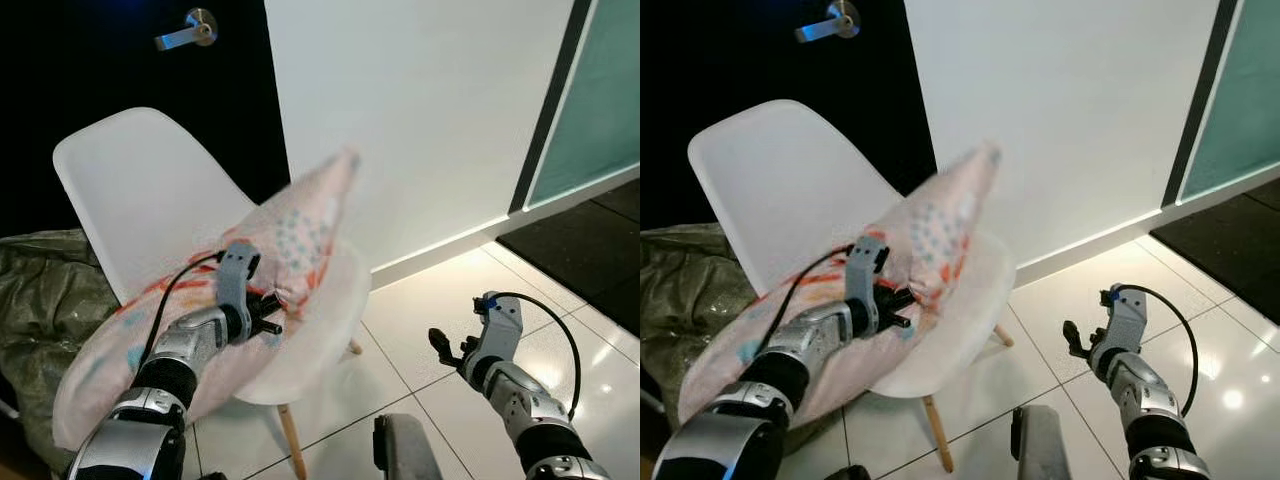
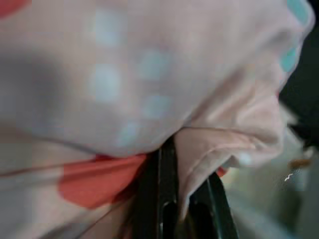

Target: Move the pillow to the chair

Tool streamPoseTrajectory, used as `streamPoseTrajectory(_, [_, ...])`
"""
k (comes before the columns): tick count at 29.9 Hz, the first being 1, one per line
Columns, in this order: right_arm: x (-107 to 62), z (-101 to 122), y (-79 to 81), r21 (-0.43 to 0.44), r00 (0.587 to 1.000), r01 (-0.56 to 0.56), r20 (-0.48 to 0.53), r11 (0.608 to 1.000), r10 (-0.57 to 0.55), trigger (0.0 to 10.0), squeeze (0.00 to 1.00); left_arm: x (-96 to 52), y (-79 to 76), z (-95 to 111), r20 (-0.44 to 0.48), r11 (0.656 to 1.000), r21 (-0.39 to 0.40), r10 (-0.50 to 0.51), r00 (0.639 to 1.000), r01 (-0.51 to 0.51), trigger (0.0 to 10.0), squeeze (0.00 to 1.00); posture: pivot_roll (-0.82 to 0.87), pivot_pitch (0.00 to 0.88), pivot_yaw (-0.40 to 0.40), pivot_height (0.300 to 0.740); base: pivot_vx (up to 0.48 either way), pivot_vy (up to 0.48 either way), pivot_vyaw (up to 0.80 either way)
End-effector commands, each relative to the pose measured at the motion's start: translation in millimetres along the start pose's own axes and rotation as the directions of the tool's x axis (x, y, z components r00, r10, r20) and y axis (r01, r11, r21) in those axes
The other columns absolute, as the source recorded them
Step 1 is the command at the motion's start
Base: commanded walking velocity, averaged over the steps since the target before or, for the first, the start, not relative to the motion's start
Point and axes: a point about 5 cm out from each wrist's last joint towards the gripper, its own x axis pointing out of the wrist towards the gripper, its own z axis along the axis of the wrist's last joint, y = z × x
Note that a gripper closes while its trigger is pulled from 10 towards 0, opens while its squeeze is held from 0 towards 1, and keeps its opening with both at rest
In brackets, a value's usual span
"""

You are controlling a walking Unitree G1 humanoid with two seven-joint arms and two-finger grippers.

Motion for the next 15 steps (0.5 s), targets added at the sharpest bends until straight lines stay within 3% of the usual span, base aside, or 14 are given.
streamPoseTrajectory(1, [1.2, -2, 1.6, -0.007, 1.0, 0.015, -0.028, 1.0, -0.015, 10.0, 0.0, -3.9, 8.4, -1, 0.01, 0.994, -0.104, 0.032, 0.999, -0.031, 10.0, 0.0, -0.25, 0.075, 0.093, 0.506, 0.0, 0.0, 0.0])
streamPoseTrajectory(8, [2.5, 6, 3.9, 0.015, 1.0, 0.008, 0.006, 1.0, -0.009, 10.0, 0.0, 2.4, 6.8, 8, 0.088, 0.989, -0.084, 0.13, 0.988, -0.123, 10.0, 0.0, -0.26, 0.078, 0.09, 0.506, 0.0, 0.0, 0.0])
streamPoseTrajectory(12, [2.4, 8, 4.8, 0.016, 1.0, 0.01, 0.022, 1.0, -0.01, 10.0, 0.0, 6.4, 2.4, 35, 0.219, 0.982, -0.148, 0.15, 0.964, -0.119, 10.0, 0.0, -0.29, 0.085, 0.09, 0.506, 0.0, 0.0, 0.0])
streamPoseTrajectory(13, [2.1, 8, 3.8, 0.013, 1.0, 0.017, 0.023, 1.0, -0.017, 10.0, 0.0, 8.0, -0.9, 43, 0.256, 0.98, -0.174, 0.14, 0.957, -0.096, 10.0, 0.13, -0.29, 0.085, 0.09, 0.506, 0.0, 0.0, 0.0])
streamPoseTrajectory(14, [2.1, 8, 3.8, 0.013, 1.0, 0.017, 0.023, 1.0, -0.017, 10.0, 0.0, 8.0, -0.9, 43, 0.256, 0.98, -0.174, 0.14, 0.957, -0.096, 10.0, 0.13, -0.29, 0.085, 0.09, 0.506, 0.0, 0.0, 0.0])
streamPoseTrajectory(15, [1.5, 9, 1.5, 0.01, 0.999, 0.031, 0.024, 0.999, -0.031, 10.0, 0.0, 10.9, -6.8, 51, 0.284, 0.981, -0.185, 0.108, 0.953, -0.056, 10.0, 1.0, -0.3, 0.087, 0.095, 0.506, 0.0, 0.0, 0.0])
